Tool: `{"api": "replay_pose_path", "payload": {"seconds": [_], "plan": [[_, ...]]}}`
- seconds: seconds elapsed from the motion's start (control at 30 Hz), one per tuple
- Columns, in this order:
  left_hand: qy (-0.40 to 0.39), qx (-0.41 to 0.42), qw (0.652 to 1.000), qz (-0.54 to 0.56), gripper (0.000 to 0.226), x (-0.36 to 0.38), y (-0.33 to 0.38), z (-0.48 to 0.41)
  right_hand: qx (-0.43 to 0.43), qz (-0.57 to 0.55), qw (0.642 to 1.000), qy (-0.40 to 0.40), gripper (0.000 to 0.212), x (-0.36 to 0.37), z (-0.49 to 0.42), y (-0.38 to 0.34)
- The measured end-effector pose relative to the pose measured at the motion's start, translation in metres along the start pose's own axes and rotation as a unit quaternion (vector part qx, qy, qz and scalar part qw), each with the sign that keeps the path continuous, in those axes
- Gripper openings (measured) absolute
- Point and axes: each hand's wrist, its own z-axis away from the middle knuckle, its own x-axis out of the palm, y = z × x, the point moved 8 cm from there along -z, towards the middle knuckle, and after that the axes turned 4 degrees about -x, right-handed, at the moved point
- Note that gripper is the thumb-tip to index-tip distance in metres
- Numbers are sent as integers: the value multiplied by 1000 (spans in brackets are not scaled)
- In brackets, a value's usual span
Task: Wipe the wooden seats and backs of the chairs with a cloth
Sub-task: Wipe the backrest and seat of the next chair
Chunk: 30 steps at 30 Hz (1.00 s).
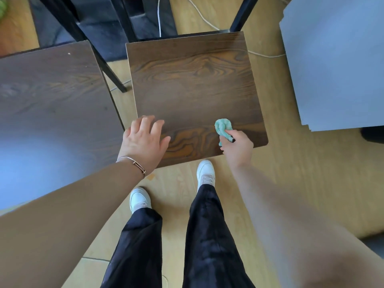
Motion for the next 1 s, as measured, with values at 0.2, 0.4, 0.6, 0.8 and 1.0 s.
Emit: {"api": "replay_pose_path", "payload": {"seconds": [0.2,0.4,0.6,0.8,1.0], "plan": [[-4,-34,999,6,51,-3,-35,15,-55,-65,990,-117,19,73,24,-56],[-8,-54,998,-6,52,-7,-41,20,-53,-37,990,-128,19,54,8,-61],[-10,-48,999,1,53,-5,-1,2,-25,38,998,-51,25,-35,-64,-29],[-8,-36,999,3,52,2,43,-25,-13,69,995,-66,19,-61,-101,-1],[-4,-44,999,5,52,3,40,-30,-100,162,981,-49,19,-35,-84,-11]]}}
